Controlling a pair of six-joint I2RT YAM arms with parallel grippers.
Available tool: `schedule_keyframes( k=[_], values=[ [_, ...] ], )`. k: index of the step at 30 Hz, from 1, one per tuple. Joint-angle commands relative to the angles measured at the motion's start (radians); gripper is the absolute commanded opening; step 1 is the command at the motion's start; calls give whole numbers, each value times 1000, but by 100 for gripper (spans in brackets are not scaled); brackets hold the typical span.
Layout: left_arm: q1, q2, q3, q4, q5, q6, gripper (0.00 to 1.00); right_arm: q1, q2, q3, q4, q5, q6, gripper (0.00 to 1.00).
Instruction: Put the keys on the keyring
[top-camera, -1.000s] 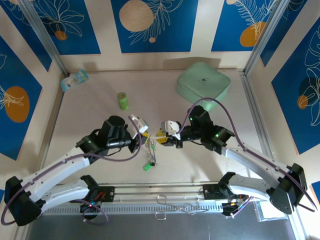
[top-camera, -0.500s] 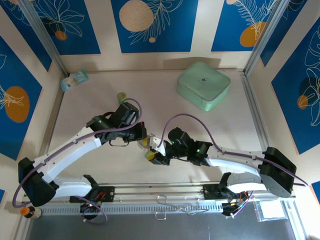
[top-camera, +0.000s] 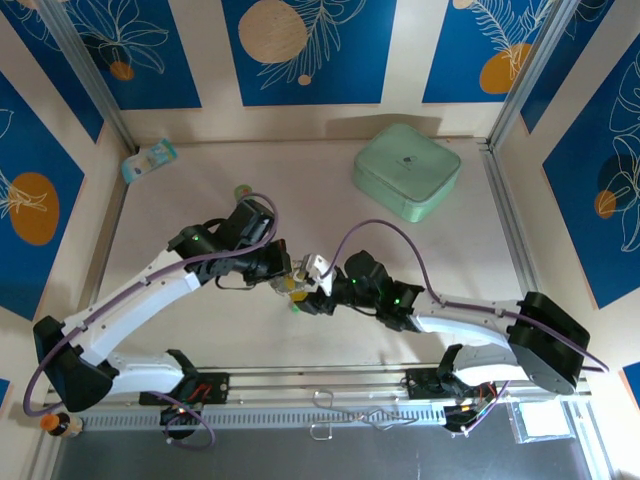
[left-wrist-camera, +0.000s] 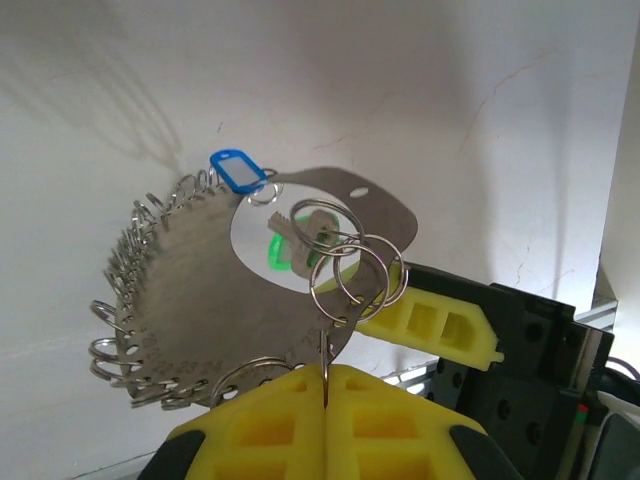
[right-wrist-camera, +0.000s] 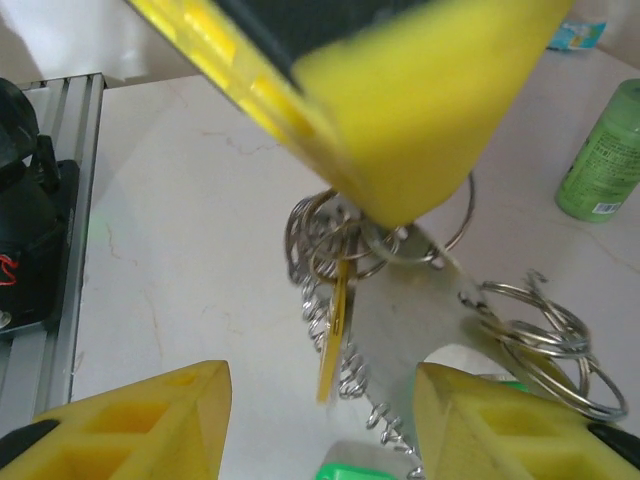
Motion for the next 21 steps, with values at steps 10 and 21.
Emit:
schedule_keyframes(
  k=[10,21],
  values=[
    [-9,15,51,-48,77,-4,0,-12,48,25,82,-54,-29,35],
    [-8,8,43,-34,72,-24,0,-58,0,1,-3,-116,-29,0]
  ],
)
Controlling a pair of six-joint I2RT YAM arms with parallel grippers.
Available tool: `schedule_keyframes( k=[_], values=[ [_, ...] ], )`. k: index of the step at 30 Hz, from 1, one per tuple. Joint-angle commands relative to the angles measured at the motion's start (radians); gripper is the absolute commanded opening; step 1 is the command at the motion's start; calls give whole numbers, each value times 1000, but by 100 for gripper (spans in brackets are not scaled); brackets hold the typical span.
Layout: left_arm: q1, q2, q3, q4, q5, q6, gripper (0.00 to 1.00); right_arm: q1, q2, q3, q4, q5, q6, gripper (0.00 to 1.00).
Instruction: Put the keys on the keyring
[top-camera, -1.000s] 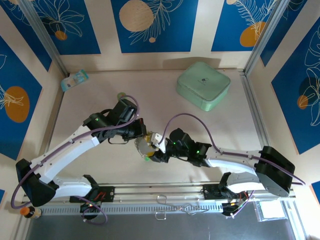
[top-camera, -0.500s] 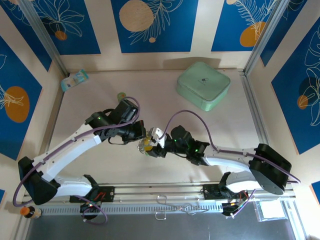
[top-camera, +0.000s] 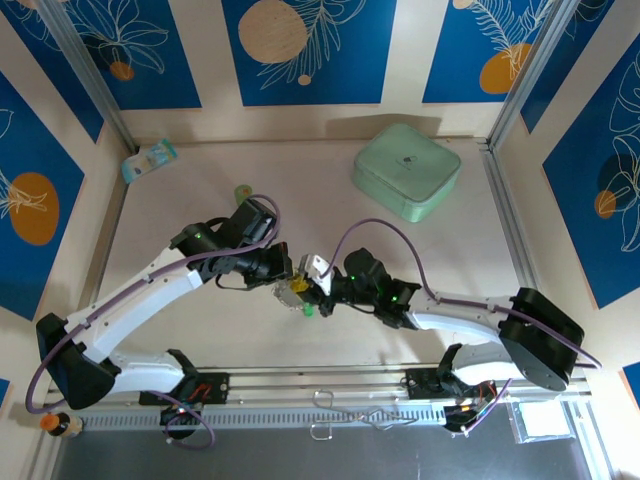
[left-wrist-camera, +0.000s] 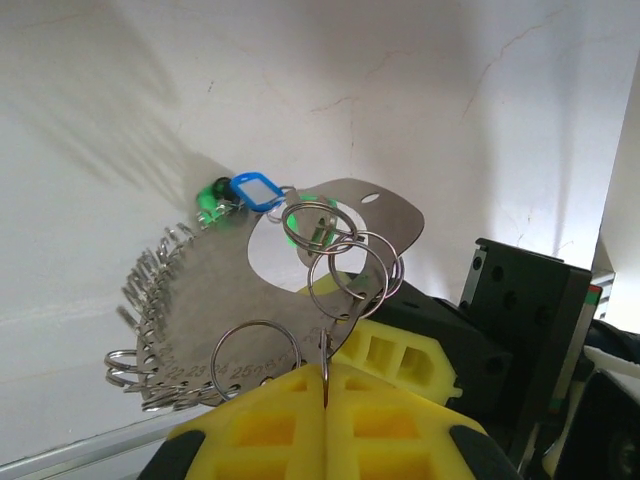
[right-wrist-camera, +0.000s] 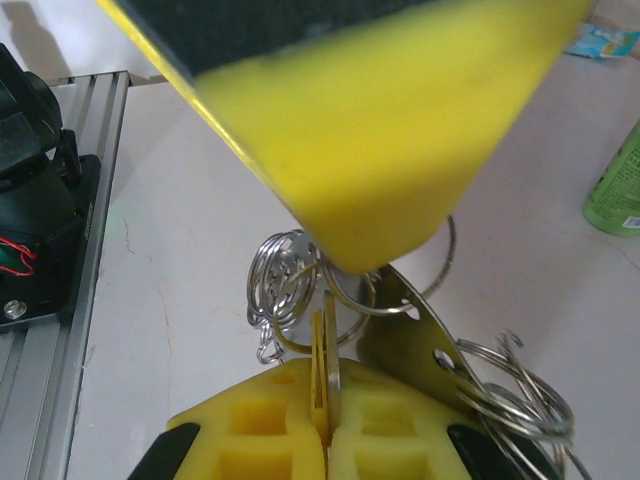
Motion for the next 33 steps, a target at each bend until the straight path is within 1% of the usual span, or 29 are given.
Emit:
schedule_keyframes(
  k=[1,5,10,11,13,15,17,19,21,24,27,33],
  values=[
    [-8,-8,33,1,16,-30,0,-34,-32,-5,-38,-37,7,0],
    [-6,-25,18,27,12,-63,0,-51,-30,-30,-44,-45,49,0],
    [7,-48,-25,85,22,-143,0,-57,-6,-18,-41,-41,56,0],
    [9,-48,-32,93,28,-160,0,-57,-4,-13,-42,-38,55,3],
    [11,-52,-49,111,36,-202,0,-57,-9,-7,-42,-29,57,20],
    [14,-54,-68,126,49,-254,0,-51,-34,-13,-35,-15,45,32],
    [21,-56,-90,143,69,-313,0,-31,-83,-39,-20,7,7,37],
    [25,-59,-108,158,81,-369,0,3,-143,-80,9,49,-72,38],
    [25,-61,-115,157,81,-409,0,61,-193,-130,81,114,-167,38],
    [28,-59,-117,136,80,-473,0,100,-212,-137,88,186,-253,38],
    [28,-61,-120,133,81,-505,0,109,-194,-124,83,195,-275,38],
    [28,-73,-118,114,66,-520,0,116,-176,-104,116,288,-277,35]
  ],
)
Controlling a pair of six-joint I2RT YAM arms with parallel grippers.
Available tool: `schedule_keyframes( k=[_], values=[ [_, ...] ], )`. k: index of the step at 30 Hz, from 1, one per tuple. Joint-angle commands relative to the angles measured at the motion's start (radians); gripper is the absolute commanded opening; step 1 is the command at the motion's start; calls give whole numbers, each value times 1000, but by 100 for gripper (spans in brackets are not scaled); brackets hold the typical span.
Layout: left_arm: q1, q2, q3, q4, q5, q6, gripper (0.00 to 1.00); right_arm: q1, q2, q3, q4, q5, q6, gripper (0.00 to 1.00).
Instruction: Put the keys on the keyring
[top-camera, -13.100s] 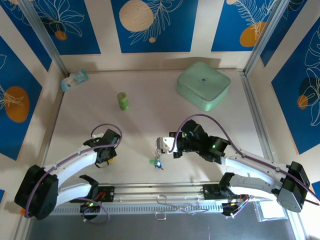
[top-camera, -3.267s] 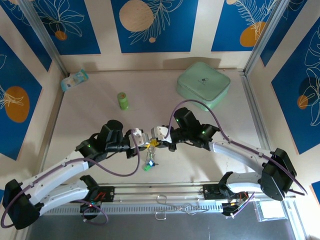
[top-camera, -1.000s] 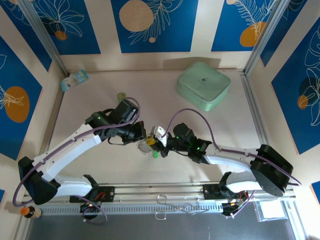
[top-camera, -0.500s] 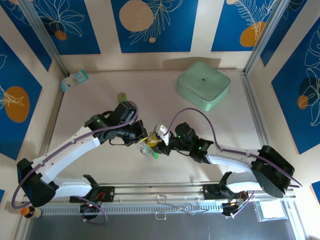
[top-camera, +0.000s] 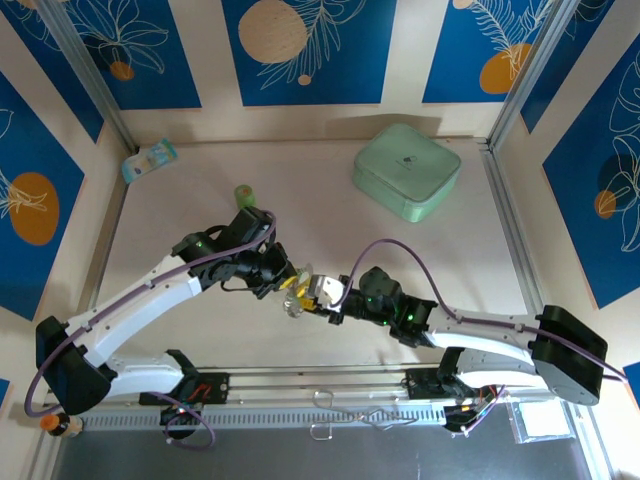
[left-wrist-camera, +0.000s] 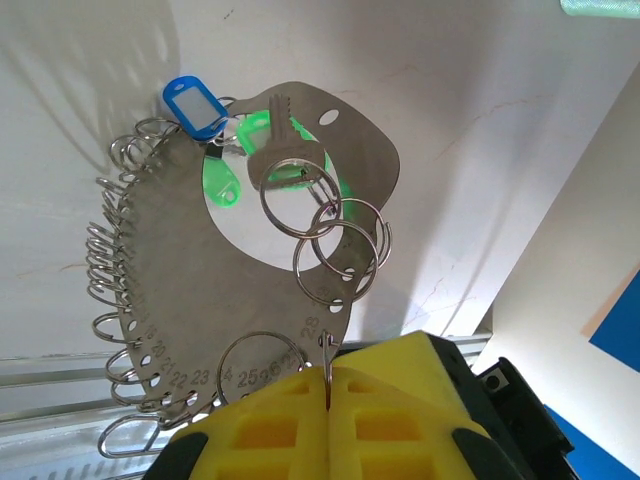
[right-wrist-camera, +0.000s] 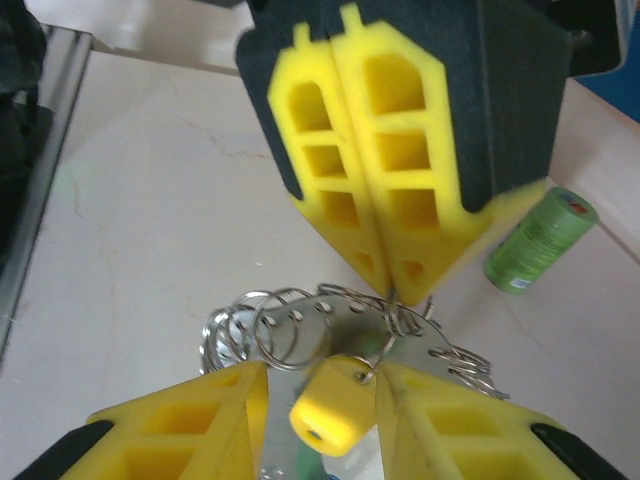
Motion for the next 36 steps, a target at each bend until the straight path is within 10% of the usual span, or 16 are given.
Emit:
schedule_keyframes(
  k=[1,36],
  values=[
    [10,-36,-4,-14,-4,-96,0,6,0,29,55,77,-35,35],
    [13,-54,-17,8,21,-127,0,-3,147,114,168,88,-74,10]
  ],
)
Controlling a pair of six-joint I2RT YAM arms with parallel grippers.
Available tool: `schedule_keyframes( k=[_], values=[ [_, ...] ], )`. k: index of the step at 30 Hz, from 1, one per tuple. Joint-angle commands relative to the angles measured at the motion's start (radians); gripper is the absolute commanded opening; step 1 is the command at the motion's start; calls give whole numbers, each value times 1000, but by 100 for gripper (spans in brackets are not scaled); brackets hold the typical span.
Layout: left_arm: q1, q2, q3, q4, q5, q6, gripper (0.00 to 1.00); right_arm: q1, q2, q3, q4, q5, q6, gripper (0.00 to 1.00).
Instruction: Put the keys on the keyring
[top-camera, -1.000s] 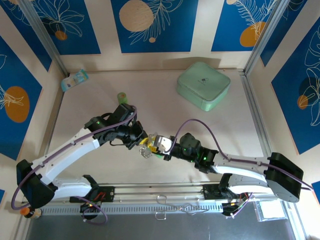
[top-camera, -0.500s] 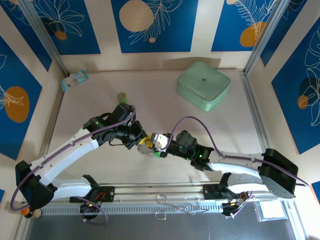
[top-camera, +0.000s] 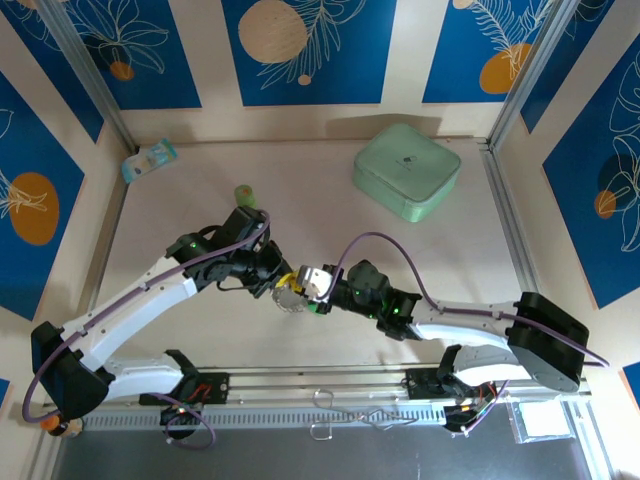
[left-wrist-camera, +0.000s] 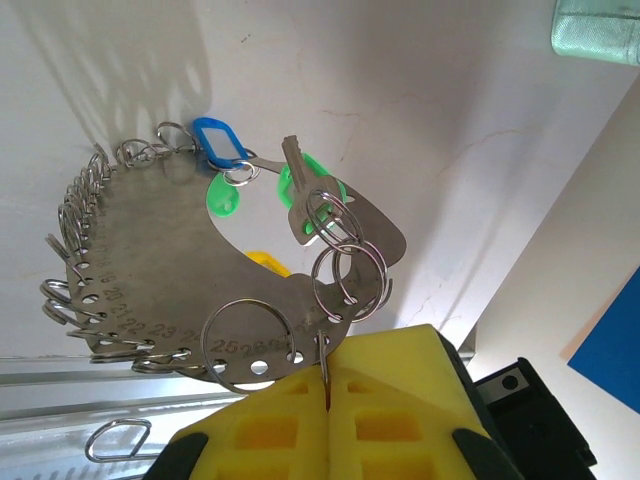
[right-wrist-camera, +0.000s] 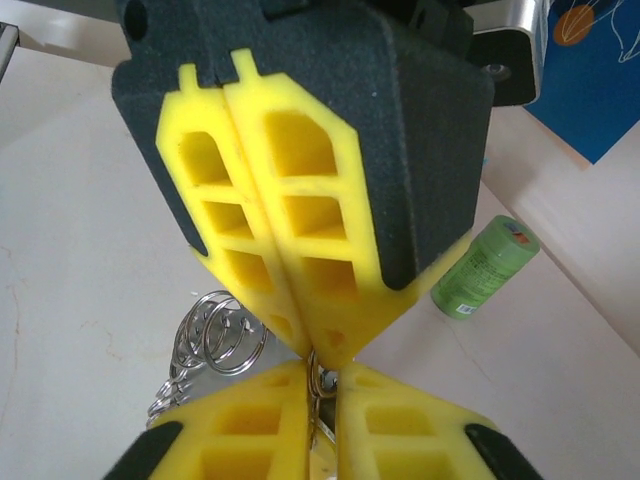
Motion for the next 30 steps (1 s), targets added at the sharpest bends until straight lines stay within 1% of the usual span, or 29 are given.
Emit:
schedule_keyframes(
  k=[1,3,5,6,7,8,9,10,11,12,14,16,17,19,20,22,23,24,26,27,28,30],
  values=[
    [-2,-29,-6,19,36,-93,0,-1,8,39,64,22,-24,7],
    [-3,-33,-16,45,44,-98,0,-2,2,43,53,28,-30,0],
    [-3,-44,-38,97,47,-95,0,-4,-7,43,42,30,-33,0],
    [-4,-56,-59,137,39,-88,8,-6,-12,42,35,22,-32,0],
    [-4,-75,-82,174,22,-85,25,-12,-17,39,25,9,-27,0],
    [-2,-92,-98,192,-6,-77,37,-17,-22,37,16,-8,-21,0],
    [0,-118,-108,193,-52,-56,46,-25,-28,34,3,-28,-16,0],
    [8,-140,-108,187,-103,-9,50,-35,-35,34,-10,-55,-7,0],
    [22,-159,-101,183,-133,54,53,-46,-42,34,-29,-83,2,0],
    [44,-178,-84,175,-169,175,54,-61,-52,35,-51,-119,15,0],
    [74,-200,-25,108,-282,414,61,-85,-64,37,-77,-174,37,0],
    [78,-217,9,114,-379,750,66,-111,-75,41,-112,-229,52,0],
    [79,-222,5,131,-394,875,66,-119,-79,42,-124,-248,57,0],
    [80,-233,-29,190,-329,1223,65,-139,-84,43,-136,-287,71,0],
    [80,-235,-47,195,-308,1345,62,-147,-85,43,-136,-302,76,0],
    [80,-243,-94,197,-228,1600,57,-160,-81,47,-144,-332,84,0],
    [80,-254,-128,206,-194,1707,52,-161,-80,52,-150,-342,84,0],
    [80,-271,-163,221,-148,1805,48,-163,-78,55,-159,-354,84,0],
    [80,-307,-222,281,-85,1909,44,-166,-75,61,-174,-372,85,0],
    [80,-325,-247,302,-30,1963,42,-169,-74,62,-176,-377,86,0],
    [80,-339,-270,308,34,2040,41,-172,-74,63,-178,-385,90,0],
    [80,-356,-303,315,113,2163,38,-176,-74,69,-189,-397,89,0]
  ],
)
